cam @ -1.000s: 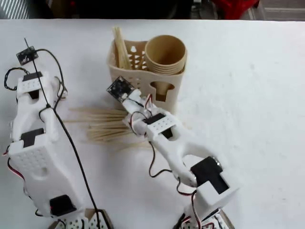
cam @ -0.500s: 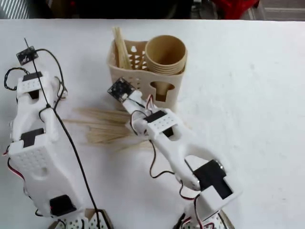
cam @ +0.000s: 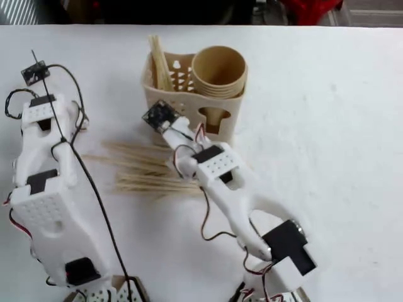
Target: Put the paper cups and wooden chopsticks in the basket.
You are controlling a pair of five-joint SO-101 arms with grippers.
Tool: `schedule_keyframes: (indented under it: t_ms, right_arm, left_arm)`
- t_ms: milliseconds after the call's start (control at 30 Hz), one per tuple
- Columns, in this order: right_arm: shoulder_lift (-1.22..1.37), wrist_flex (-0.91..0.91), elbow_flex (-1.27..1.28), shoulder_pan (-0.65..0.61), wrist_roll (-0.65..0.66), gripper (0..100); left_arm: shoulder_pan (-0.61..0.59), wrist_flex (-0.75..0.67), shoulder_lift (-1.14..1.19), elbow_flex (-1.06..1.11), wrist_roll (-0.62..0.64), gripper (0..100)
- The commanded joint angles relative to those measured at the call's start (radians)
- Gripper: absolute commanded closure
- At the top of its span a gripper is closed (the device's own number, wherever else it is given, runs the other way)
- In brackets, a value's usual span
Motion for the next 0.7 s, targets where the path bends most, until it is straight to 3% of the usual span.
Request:
schedule_keyframes:
  t_ms: [0, 133, 667]
  right_arm:
    - [-0.048, -0.162, 0.048, 0.012, -0.005, 98.1]
    - [-0.048, -0.248, 0.101, 0.013, -0.002, 98.1]
    - [0.042, -0.282, 0.064, 0.058, -0.002, 98.1]
  left_arm:
    - [0.005, -0.015, -0.005, -0.040, 0.006, 89]
    - [0.005, -0.015, -0.005, -0.040, 0.006, 89]
    - [0.005, -0.014, -0.005, -0.040, 0.006, 89]
